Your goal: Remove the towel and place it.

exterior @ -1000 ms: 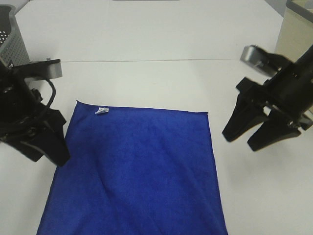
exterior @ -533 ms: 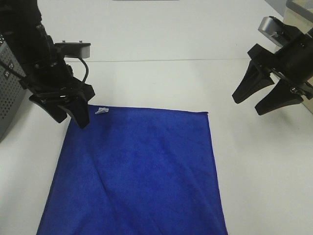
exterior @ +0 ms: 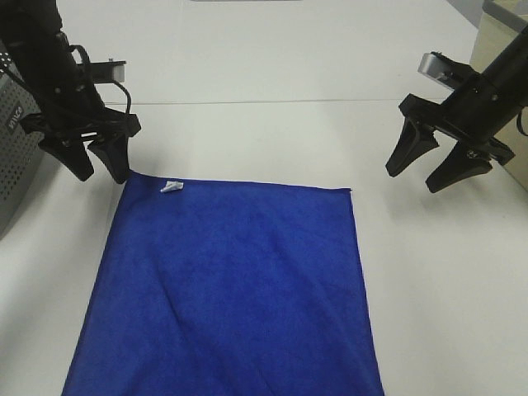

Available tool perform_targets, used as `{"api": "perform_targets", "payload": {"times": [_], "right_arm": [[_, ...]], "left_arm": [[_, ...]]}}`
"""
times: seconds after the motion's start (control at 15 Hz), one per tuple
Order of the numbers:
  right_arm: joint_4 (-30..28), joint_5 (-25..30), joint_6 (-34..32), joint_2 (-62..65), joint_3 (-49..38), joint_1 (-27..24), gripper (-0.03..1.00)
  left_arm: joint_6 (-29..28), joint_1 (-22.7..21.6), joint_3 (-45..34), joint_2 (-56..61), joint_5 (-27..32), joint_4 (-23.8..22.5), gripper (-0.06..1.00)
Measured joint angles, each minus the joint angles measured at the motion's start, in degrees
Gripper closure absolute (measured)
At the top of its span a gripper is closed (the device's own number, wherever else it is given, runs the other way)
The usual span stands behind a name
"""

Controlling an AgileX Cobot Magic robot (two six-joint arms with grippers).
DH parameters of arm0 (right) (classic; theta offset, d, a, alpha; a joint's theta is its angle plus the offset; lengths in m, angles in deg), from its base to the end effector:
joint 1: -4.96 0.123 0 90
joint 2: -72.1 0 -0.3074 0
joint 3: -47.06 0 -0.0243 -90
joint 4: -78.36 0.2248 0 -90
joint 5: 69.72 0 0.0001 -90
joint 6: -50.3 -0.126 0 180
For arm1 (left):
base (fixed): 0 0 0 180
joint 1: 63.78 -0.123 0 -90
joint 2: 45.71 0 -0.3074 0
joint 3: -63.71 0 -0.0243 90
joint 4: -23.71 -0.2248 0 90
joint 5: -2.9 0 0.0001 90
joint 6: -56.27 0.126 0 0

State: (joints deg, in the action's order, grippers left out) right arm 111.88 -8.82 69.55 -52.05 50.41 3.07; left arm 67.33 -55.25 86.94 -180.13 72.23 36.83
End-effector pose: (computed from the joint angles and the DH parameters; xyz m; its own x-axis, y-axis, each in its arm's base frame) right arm 0.3854 0.0481 0.1730 -0.9980 0.0116 -0.0628 -0.0200 0.8768 0.4805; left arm 0.4246 -0.0908 0.1608 -0.9668 0.2544 -0.0233 0.2535 0.9440 -0.2111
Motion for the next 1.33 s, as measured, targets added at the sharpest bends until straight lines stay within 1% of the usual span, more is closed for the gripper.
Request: {"api": "perform_targets", "payload": {"times": [0.13, 0.27, 0.33, 0.6, 0.8, 0.93, 1.07, 1.33], "right_arm": [[-0.86, -0.52, -0.29, -2.29, 1.95, 0.00, 0.27], [-1.09, -3.27, -0.29, -3.95, 2.46, 0.00, 0.27], [-1.20, -5.50, -0.29, -5.16, 2.46, 0.00, 0.27], [-1.20, -9.22, 0.80, -6.82, 2.58, 0.00, 0.27], [-0.69, -9.28, 1.55, -8.59, 2.58, 0.00, 0.27], [-0.23, -9.91, 2.29, -9.45, 2.58, 0.00, 0.27], [0.92, -10.14, 2.58, -10.31, 2.75, 0.00, 0.27], [2.86, -9.28, 2.69, -11.17, 3.15, 0.00, 0.27]], "left_arm": [[0.23, -1.95, 1.83, -1.72, -0.06, 0.40, 0.36], [0.80, -3.27, 2.41, -3.09, -0.92, 0.86, 0.36], [2.69, -3.67, 2.46, -4.87, -1.38, 1.60, 0.36], [3.61, -3.67, 2.69, -7.16, -5.39, 2.23, 0.36], [3.67, -3.67, 4.87, -9.22, -6.42, 2.92, 0.36], [3.78, -3.67, 6.76, -10.71, -6.25, 4.30, 0.36], [3.78, -3.67, 7.28, -11.40, -5.90, 5.16, 0.36], [3.78, -3.67, 7.51, -11.80, -5.33, 5.21, 0.36]]}}
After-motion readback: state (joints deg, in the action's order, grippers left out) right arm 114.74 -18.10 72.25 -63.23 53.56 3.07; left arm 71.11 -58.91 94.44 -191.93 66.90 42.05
